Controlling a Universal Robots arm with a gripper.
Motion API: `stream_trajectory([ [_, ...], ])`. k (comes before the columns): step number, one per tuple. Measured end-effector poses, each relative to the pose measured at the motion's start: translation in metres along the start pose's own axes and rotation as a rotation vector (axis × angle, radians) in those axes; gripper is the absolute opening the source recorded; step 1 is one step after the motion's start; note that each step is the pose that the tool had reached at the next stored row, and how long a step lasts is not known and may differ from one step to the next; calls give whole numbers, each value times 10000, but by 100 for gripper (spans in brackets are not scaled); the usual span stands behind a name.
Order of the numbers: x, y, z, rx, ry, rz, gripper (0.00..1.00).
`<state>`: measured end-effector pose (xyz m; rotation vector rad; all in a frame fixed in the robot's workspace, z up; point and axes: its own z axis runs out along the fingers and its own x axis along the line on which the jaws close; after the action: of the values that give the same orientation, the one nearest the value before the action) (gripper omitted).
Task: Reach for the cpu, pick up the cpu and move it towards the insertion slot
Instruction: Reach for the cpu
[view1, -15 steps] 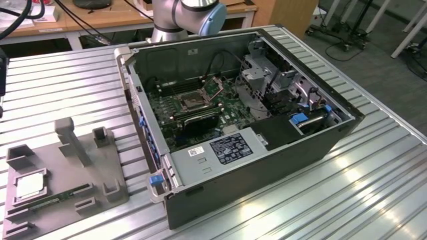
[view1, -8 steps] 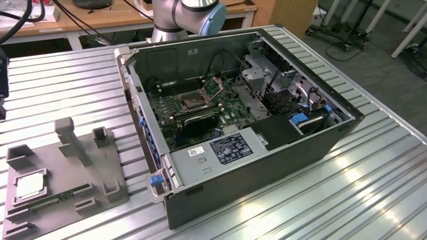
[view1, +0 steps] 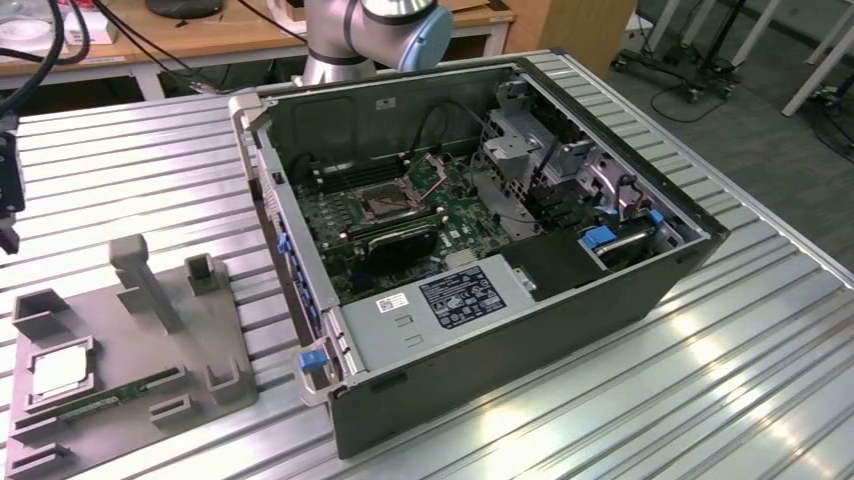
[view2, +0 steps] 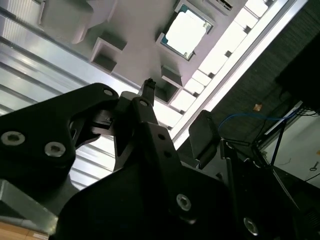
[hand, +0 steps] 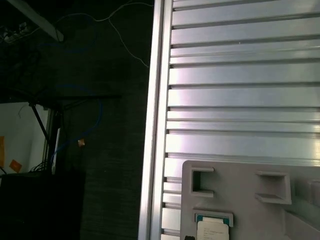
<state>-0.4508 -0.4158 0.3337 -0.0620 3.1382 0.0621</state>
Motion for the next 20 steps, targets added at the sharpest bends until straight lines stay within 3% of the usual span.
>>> stream_trajectory([
  [2,9,-9,36,0,1,-17,56],
  [5,11,-12,60,0,-1,-22,68],
  [20,12,-13,75,0,-5,-23,68],
])
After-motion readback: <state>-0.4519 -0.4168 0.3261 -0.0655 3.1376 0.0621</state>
